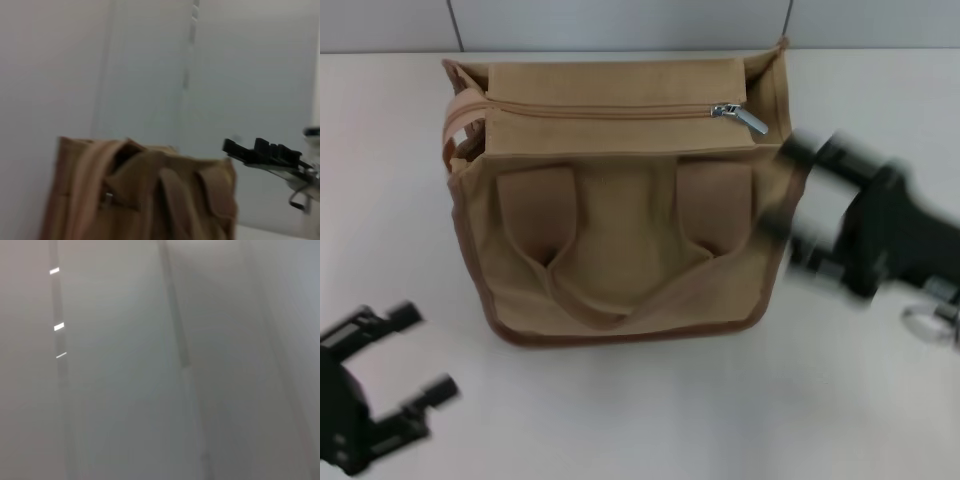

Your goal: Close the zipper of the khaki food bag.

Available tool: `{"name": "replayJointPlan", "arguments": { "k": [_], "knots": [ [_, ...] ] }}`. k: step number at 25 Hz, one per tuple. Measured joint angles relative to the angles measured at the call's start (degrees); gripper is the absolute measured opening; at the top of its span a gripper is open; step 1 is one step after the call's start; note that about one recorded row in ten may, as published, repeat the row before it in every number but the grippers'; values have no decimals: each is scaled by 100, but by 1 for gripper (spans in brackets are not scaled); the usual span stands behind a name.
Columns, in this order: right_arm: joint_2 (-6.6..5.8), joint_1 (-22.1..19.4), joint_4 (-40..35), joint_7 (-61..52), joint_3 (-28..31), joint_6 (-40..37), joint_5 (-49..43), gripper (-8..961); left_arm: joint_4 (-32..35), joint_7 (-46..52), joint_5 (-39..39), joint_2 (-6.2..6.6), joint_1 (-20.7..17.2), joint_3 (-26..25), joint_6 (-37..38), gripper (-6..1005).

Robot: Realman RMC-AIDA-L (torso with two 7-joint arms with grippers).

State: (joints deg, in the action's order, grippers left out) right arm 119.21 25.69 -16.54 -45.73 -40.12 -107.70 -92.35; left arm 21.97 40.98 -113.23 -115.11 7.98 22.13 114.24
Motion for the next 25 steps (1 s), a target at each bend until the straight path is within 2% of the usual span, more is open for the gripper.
{"name": "replayJointPlan", "arguments": {
  "k": [2, 3, 6, 11, 15, 25],
  "knots": [
    [12, 45, -94, 169, -489, -62, -146, 596, 182, -119, -6, -68, 58, 303, -47, 770],
    [17, 98, -105, 379, -949, -10, -178, 633, 319, -145, -17, -104, 114, 514, -82, 770],
    [17, 117, -105, 478, -1207, 90, -185, 745, 440, -136, -97, -138, 275, 706, -163, 770],
    [20, 226, -76, 509, -1651, 627, -313, 837, 445, -115, -162, -177, 424, 715, -293, 770],
    [46, 369, 111, 385, -1790, 1109, -321, 836, 448, -115, -165, -219, 496, 726, -348, 770],
    [43, 421, 288, 551, -1812, 1109, -316, 832, 414, -111, -214, -293, 519, 782, -419, 770]
  ]
}}
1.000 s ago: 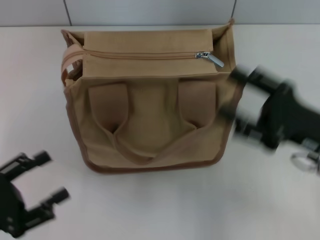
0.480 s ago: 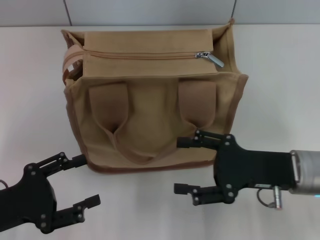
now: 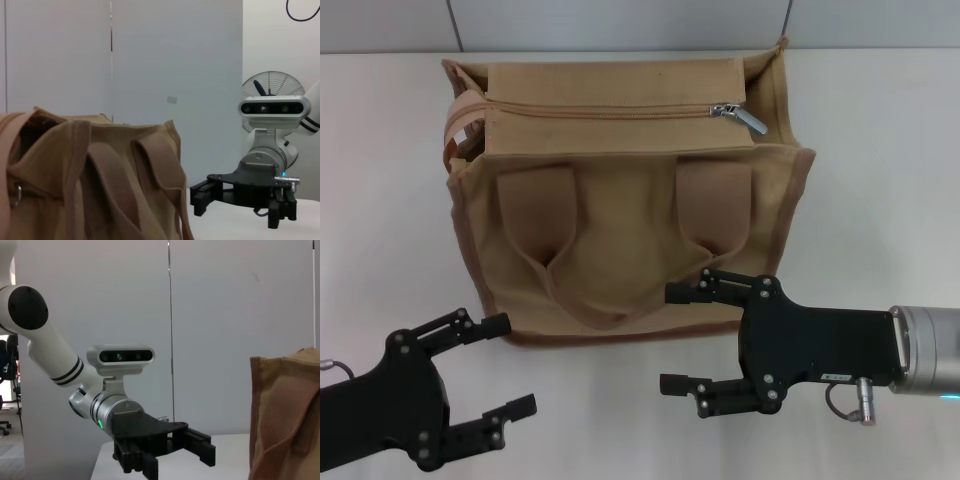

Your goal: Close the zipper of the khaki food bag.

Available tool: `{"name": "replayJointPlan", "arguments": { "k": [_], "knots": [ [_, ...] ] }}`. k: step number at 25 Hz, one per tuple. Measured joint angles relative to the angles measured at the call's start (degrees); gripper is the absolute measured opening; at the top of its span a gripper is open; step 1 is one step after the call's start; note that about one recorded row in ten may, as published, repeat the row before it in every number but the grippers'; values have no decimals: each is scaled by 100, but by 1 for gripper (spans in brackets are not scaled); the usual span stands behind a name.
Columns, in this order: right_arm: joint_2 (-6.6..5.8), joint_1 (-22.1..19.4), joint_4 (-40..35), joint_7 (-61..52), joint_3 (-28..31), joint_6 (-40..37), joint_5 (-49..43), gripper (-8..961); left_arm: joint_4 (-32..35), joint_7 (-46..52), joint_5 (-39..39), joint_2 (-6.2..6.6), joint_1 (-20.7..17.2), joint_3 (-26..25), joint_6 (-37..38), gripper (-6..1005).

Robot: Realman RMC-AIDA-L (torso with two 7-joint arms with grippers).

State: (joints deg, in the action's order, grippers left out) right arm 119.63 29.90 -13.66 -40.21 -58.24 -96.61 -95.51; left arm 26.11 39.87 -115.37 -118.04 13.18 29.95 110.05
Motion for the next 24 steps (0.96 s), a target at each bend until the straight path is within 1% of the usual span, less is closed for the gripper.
{"name": "replayJointPlan", "arguments": {
  "k": [3, 24],
  "knots": [
    [2, 20, 33, 8, -3, 15, 4, 832, -3, 4, -84, -30, 1, 6, -14, 770],
    [7, 19, 154, -99, 78, -23, 42, 832, -33, 3, -82, -43, -38, -15, -126, 770]
  ]
}}
